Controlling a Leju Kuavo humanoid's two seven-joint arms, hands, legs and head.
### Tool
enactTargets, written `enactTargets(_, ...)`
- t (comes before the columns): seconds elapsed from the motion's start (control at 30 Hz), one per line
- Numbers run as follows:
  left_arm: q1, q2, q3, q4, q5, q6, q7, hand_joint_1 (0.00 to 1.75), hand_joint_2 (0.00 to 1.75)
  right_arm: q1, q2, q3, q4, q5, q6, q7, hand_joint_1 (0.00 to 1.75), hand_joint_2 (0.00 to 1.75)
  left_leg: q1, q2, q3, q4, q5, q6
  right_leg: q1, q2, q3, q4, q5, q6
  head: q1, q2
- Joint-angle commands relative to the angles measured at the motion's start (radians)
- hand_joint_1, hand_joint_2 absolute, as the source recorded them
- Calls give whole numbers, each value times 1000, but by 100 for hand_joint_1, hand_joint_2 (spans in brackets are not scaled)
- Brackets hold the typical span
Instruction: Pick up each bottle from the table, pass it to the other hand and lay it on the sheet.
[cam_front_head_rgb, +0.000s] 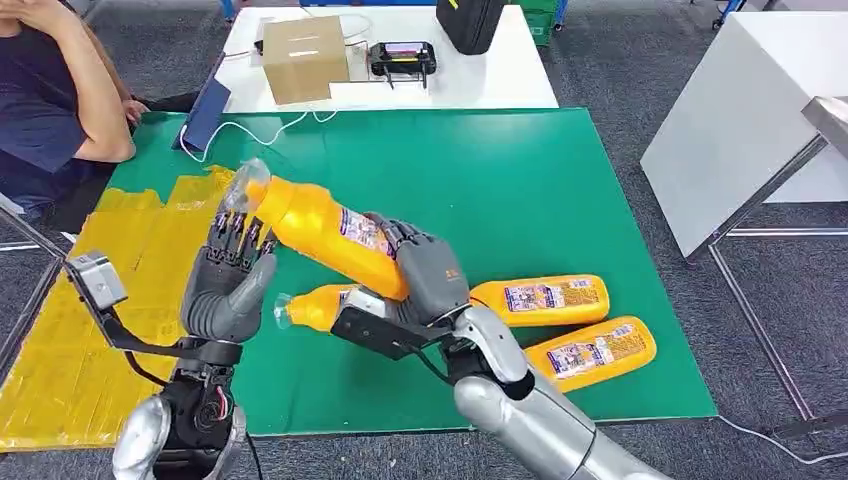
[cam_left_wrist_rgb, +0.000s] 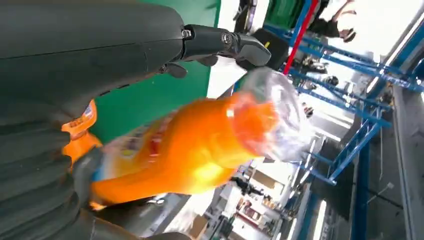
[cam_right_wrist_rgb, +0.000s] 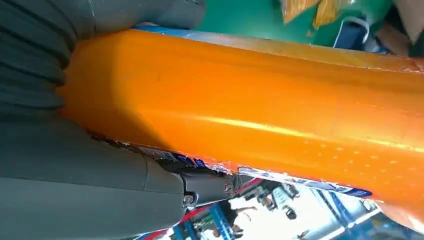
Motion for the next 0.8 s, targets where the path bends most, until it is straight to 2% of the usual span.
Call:
enactTargets(0.03, -45, 0, -16, 74, -3, 16, -2, 0, 175, -48, -33, 88, 75, -7, -11, -4, 175, 175, 1, -1, 4, 0, -2, -1, 0, 3, 5, -1, -1, -2, 0, 0)
enactTargets(0.23, -74, -2, -33, 106, 1, 44, -3, 0, 175, -94, -15, 194, 125, -29, -4, 10, 175, 175, 0, -1, 3, -1, 0, -1, 0, 3, 3, 0, -1, -1, 0, 0)
enactTargets(0.43, -74, -2, -33, 106, 1, 44, -3, 0, 175, -94, -15, 194, 125, -29, -4, 10, 175, 175, 1, -2, 3, 0, -1, -1, 0, 3, 4, 0, -1, -1, 0, 0)
enactTargets(0.57, -77, -1, -29, 101, -1, 66, -18, 0, 175, -110, -27, 247, 140, -37, -3, 21, 175, 175, 1, -1, 4, 0, -2, -1, 1, 4, 5, 0, -2, -2, 0, 0)
enactTargets(0.6, -76, 1, -31, 101, -1, 67, -18, 14, 175, -114, -27, 255, 152, -43, -5, 26, 175, 175, 2, -2, 6, 0, -3, -2, 1, 5, 7, -1, -2, -2, 0, 0)
enactTargets(0.63, -75, 3, -34, 101, 1, 63, -20, 173, 175, -116, -30, 260, 152, -50, -10, 26, 175, 175, 1, -2, 5, 0, -2, -1, 0, 4, 5, -1, -2, -2, 0, 0)
enactTargets(0.8, -64, 7, -46, 94, 4, 44, -21, 175, 175, -128, -32, 266, 138, -63, -23, 32, 175, 175, 1, -1, 5, 0, -2, -2, 1, 4, 5, -1, -2, -2, 0, 0)
